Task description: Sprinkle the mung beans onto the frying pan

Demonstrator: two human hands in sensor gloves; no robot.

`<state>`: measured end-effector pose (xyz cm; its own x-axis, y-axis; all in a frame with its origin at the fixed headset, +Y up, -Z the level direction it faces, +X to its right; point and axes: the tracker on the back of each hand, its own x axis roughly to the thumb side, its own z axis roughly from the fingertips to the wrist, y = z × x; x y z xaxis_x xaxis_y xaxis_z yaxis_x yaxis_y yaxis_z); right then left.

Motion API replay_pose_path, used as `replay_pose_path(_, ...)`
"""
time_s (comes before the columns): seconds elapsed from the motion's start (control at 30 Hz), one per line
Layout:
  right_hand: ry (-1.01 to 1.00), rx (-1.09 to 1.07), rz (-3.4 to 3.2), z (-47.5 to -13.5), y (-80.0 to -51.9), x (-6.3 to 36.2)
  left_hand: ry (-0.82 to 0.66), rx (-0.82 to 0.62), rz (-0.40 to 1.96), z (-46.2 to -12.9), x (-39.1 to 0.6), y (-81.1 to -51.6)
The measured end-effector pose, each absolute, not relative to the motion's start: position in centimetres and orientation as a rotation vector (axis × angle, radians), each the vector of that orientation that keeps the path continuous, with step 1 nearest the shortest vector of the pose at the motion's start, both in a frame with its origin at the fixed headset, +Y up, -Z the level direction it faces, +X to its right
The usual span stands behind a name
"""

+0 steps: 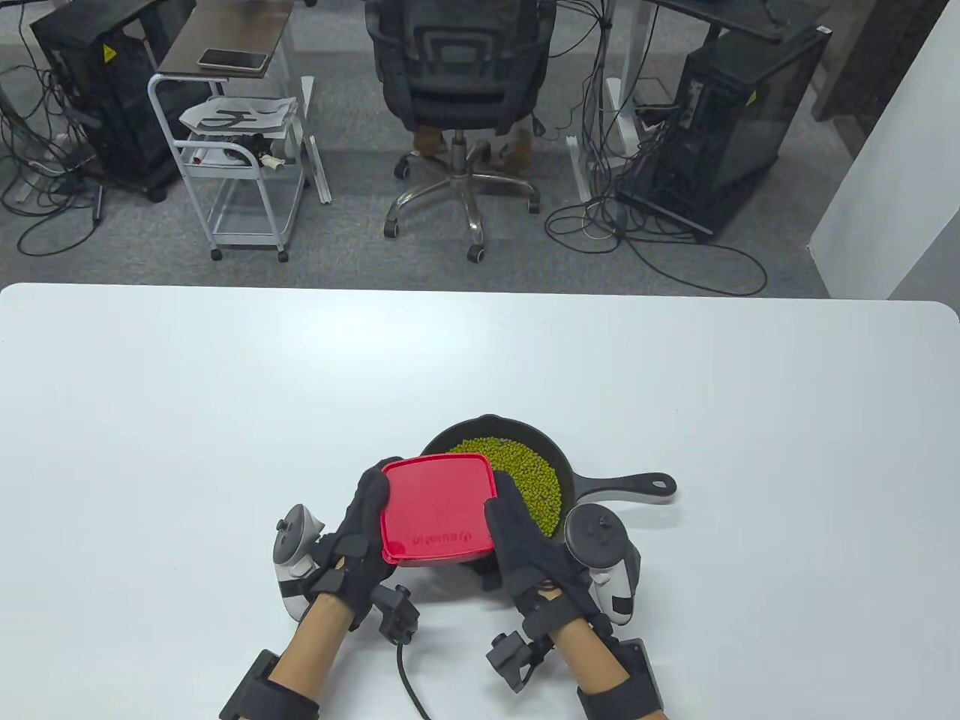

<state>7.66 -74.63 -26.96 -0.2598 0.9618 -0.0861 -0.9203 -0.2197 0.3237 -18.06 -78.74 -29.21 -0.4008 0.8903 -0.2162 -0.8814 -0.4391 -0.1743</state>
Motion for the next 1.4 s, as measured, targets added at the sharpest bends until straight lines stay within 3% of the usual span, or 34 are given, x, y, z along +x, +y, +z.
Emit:
replay_pose_path(0.17,0.239,0.119,1.846,-26.9,-75.1,7.6,-0.056,-0.362,1.988,-29.2,-17.8,-78.5)
replay_pose_path(0.6,0.163,0.0,1.741,-27.3,-74.5,9.9,-0.258,-0.524,1.798,-27.8,-16.3,-76.7)
replay_pose_path(0.97,0.164,0.023,1.764,-27.2,-74.3,10.0,-0.329,-0.383,1.621,-27.5,-15.7,-75.8)
replay_pose_path(1.4,0.14,0.063,1.75,-27.2,-74.2,9.7,-0.272,-0.204,1.587,-27.2,-15.4,-75.8)
